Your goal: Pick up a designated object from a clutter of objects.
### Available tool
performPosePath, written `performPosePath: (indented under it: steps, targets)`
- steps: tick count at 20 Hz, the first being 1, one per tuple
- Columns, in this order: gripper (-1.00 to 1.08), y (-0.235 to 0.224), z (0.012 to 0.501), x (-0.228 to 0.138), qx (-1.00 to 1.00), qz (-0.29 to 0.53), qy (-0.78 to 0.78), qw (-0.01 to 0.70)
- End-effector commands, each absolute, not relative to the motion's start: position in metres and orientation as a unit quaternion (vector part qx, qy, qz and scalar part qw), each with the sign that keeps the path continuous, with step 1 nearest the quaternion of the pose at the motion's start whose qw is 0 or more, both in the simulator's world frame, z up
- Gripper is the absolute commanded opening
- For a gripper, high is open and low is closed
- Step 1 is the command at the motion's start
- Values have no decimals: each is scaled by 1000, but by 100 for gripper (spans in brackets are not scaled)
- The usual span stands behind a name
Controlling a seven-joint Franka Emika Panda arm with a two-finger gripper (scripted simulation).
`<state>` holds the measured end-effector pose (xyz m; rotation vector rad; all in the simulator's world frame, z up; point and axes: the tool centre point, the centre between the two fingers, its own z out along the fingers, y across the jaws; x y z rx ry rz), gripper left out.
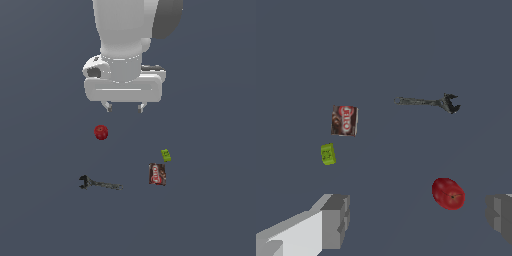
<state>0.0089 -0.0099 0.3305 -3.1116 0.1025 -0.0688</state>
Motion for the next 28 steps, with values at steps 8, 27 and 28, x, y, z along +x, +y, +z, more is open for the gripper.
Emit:
performPosePath:
  steps: [8,27,28]
  targets:
    - [100,-19,322,9,-998,-16,57,17]
    - [100,-30,302,28,-1000,-12,-5,4]
    - [100,-32,299,31,-1000,-11,-15,3]
